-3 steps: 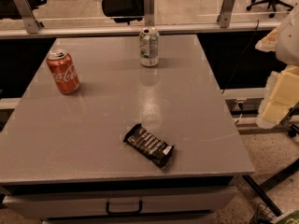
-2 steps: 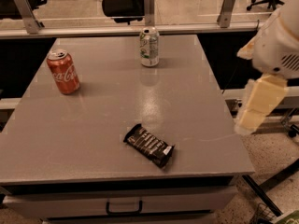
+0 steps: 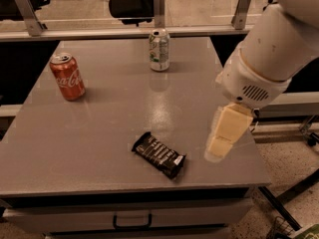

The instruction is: Move rxbar chocolate near 7up can

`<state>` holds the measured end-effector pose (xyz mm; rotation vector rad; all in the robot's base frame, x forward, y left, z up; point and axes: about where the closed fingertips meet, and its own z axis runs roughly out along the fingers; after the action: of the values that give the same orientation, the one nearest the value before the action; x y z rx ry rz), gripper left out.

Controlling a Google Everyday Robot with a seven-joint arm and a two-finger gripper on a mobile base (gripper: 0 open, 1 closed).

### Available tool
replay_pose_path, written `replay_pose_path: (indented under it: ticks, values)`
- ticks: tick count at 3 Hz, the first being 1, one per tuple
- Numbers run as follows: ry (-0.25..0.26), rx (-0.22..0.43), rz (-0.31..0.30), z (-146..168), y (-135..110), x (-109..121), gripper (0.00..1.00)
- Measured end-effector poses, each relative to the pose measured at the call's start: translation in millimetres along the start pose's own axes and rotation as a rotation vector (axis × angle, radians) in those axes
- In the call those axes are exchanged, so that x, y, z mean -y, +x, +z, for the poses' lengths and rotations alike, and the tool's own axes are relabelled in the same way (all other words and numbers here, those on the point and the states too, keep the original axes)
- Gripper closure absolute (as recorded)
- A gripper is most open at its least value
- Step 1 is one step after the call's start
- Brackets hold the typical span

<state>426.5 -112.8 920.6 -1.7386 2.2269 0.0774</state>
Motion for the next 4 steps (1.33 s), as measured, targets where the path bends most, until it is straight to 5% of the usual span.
replay_pose_path:
  ticks: [4]
  values:
    - [-0.125,0.036,-0.037,81,-61,-53,0.00]
